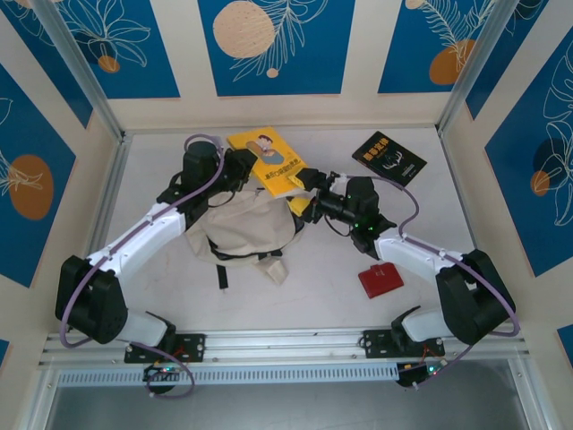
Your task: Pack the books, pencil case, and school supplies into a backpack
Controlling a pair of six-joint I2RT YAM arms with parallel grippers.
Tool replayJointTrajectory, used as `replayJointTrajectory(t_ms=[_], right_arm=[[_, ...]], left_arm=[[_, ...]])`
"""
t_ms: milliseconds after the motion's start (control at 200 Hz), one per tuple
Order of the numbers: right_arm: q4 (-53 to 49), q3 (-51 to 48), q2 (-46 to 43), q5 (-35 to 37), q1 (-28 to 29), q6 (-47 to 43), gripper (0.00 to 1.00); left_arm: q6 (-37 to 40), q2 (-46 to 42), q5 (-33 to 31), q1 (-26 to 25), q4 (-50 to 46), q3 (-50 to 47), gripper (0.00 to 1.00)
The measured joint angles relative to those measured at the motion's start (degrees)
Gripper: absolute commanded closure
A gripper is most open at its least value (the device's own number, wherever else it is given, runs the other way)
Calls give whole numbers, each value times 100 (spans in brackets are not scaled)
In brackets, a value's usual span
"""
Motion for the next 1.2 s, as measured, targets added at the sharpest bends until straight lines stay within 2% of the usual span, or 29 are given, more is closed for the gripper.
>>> replayJointTrajectory(t_ms=[400, 580, 755, 815, 855, 970, 1030, 1110, 1200], right_arm=[[275, -20, 162, 468, 131, 310, 43], [402, -92, 160, 664, 151, 409, 56], [319, -229, 48, 807, 151, 428, 77], [225, -245, -50, 813, 146, 348, 83], [155, -254, -120, 831, 140, 343, 88], [-326, -262, -365, 831, 33, 140, 96], [-892, -254, -581, 835, -90, -87, 99], [-1884, -181, -957, 901, -254, -538, 100], [-3095, 26, -1410, 1036, -476, -1123, 100]], left_arm=[[-85, 0, -17, -33, 127, -146, 87], [-138, 0, -37, -33, 151, -216, 86], [-168, -4, -35, -52, 197, -345, 81], [-188, -39, -24, -61, 197, -437, 74], [-203, -87, -13, -66, 203, -514, 66], [-114, -293, 4, -74, 42, -664, 29], [57, -431, -9, -76, -197, -664, 17], [411, -656, -103, -79, -721, -660, 9], [966, -807, -223, -81, -1478, -566, 7]])
